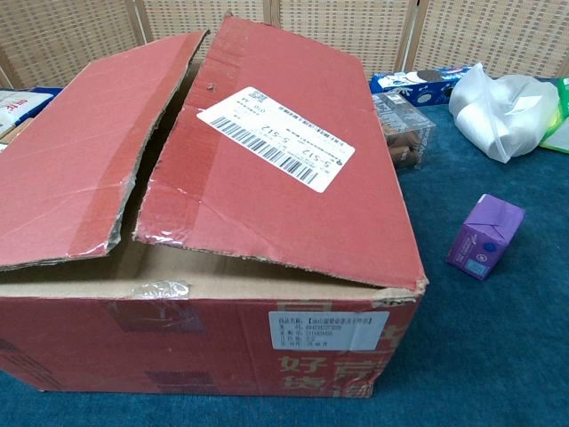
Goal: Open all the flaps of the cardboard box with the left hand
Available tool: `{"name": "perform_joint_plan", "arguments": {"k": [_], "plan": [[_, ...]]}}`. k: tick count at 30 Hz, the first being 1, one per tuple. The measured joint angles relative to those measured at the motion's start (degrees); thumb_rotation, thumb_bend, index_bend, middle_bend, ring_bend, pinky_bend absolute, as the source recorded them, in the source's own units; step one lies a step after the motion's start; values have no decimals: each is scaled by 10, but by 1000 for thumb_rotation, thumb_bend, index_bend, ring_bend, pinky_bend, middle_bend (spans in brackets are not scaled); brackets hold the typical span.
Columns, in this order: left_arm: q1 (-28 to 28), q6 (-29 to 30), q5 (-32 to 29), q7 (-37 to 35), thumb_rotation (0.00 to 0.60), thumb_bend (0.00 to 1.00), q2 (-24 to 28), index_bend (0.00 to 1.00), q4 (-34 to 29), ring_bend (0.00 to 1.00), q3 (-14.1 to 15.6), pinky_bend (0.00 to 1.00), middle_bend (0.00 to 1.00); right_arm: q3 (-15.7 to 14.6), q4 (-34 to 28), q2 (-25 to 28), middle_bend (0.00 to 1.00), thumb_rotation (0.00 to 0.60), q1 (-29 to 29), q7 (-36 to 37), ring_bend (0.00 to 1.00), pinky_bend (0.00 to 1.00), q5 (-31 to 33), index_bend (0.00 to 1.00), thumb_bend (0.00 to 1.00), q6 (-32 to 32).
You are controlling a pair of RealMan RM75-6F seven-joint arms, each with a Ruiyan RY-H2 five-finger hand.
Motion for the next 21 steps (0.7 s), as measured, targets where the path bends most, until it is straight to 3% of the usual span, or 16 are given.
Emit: {"name": "perform_joint_plan", "arguments": {"k": [7, 16, 21], "plan": [[3, 7, 2, -5, 600, 105, 3, 0, -5, 0, 0, 0, 0, -2, 1, 0, 0, 600, 2, 3, 0, 151, 1, 0, 0, -8], [-7, 11, 56, -16, 600, 106, 10, 0, -30, 0, 8, 0, 0, 2, -4, 7, 0, 600, 1, 17, 0, 150, 6, 0, 0, -5], [-50, -2, 79, -17, 600, 106, 22, 0, -60, 0, -18, 0, 0, 2, -6, 10, 0, 600, 1, 23, 0, 150, 8, 0, 0, -8]]}}
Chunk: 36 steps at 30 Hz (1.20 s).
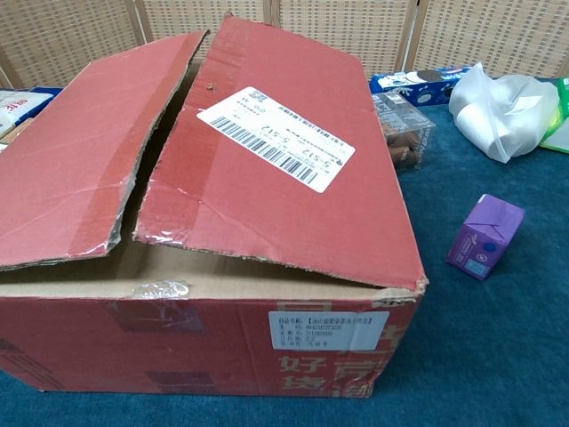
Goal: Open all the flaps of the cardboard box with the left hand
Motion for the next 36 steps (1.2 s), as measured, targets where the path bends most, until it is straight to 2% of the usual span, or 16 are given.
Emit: {"name": "perform_joint_plan", "arguments": {"k": [7, 11, 19, 29, 36], "plan": [[-65, -28, 26, -1, 600, 106, 30, 0, -58, 0, -48, 0, 0, -1, -4, 2, 0, 600, -1, 0, 0, 150, -3, 0, 0, 3], [-103, -63, 37, 31, 600, 105, 48, 0, -100, 0, -68, 0, 0, -1, -5, 3, 0, 600, -2, 2, 0, 151, -3, 0, 0, 3], [-165, -152, 31, 53, 600, 106, 63, 0, -151, 0, -79, 0, 0, -2, -6, 5, 0, 600, -1, 8, 0, 151, -2, 0, 0, 0], [-232, -231, -25, 131, 600, 106, 11, 0, -171, 0, -91, 0, 0, -1, -7, 10, 0, 600, -1, 21, 0, 150, 1, 0, 0, -2], [-264, -251, -60, 206, 600, 105, -37, 0, -167, 0, -94, 0, 0, 1, -7, 13, 0, 600, -1, 29, 0, 151, 3, 0, 0, -3]]}}
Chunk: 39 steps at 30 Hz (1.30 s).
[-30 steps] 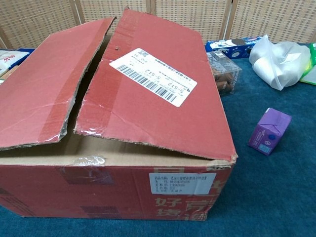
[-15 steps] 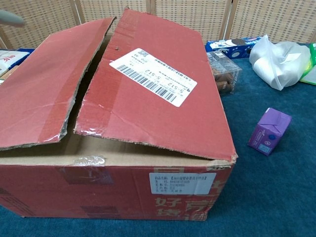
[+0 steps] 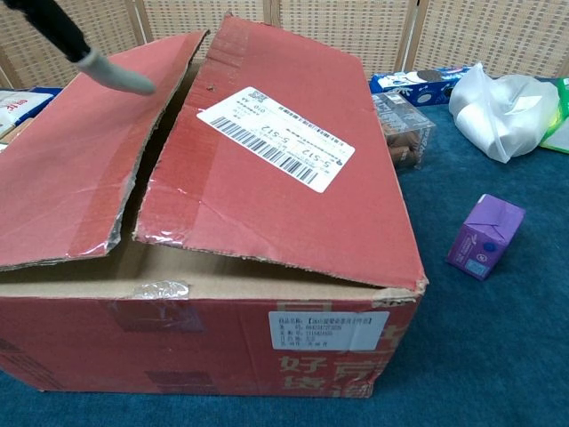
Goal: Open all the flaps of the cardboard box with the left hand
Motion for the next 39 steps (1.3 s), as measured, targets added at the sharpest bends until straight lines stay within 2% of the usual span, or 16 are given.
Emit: {"name": "perform_joint_plan", "arguments": {"k": [11, 21, 32, 39], "plan": [[-41, -13, -57, 84, 600, 106, -68, 0, 23, 0, 0, 0, 0, 2, 1, 3, 0, 600, 0, 8, 0, 151, 3, 0, 0, -1], [-56, 11, -64, 94, 600, 105, -99, 0, 44, 0, -5, 0, 0, 2, -1, 5, 0, 600, 1, 12, 0, 151, 1, 0, 0, -1], [-81, 53, -49, 90, 600, 105, -129, 0, 29, 0, -42, 0, 0, 3, -5, 14, 0, 600, -2, 29, 0, 151, 4, 0, 0, 2], [-123, 45, -78, 116, 600, 105, -161, 0, 32, 0, -72, 0, 0, 4, -7, 16, 0, 600, -1, 33, 0, 150, 6, 0, 0, -2]]}}
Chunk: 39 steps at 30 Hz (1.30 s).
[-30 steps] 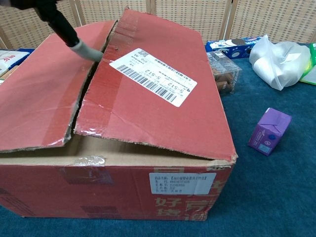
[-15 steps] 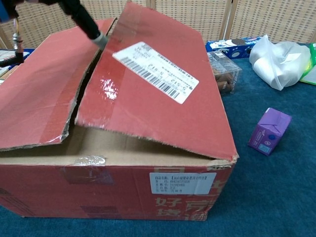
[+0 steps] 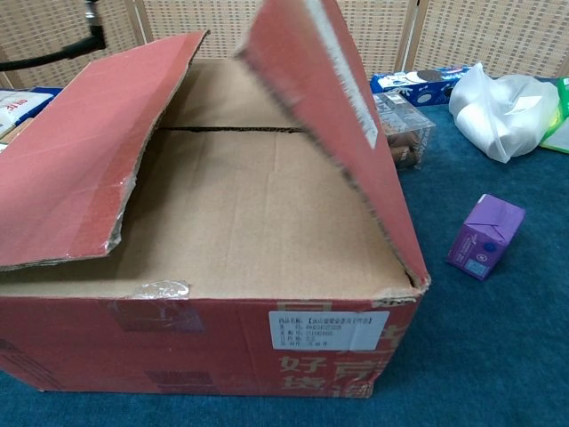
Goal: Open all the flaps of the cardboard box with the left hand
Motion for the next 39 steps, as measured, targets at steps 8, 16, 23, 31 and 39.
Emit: {"name": "perform_joint_plan", "arguments": {"k": [8, 16, 23, 31, 39], "plan": [[-71, -14, -45, 33, 600, 106, -69, 0, 30, 0, -39, 0, 0, 1, 1, 3, 0, 600, 1, 7, 0, 151, 5, 0, 0, -4], [-144, -28, -118, 81, 600, 106, -131, 0, 77, 0, -68, 0, 0, 2, 5, 4, 0, 600, 2, 11, 0, 150, 9, 0, 0, -9], [-177, -31, -183, 120, 600, 106, -144, 0, 89, 0, -66, 0, 0, 1, 6, 2, 0, 600, 3, 8, 0, 150, 8, 0, 0, -10], [-169, -30, -193, 126, 600, 106, -99, 0, 53, 0, -43, 0, 0, 0, 4, 4, 0, 600, 1, 12, 0, 150, 4, 0, 0, -5], [-134, -48, -202, 105, 600, 105, 16, 3, 1, 0, -7, 0, 0, -2, 3, 1, 0, 600, 4, 1, 0, 151, 2, 0, 0, -11]]}}
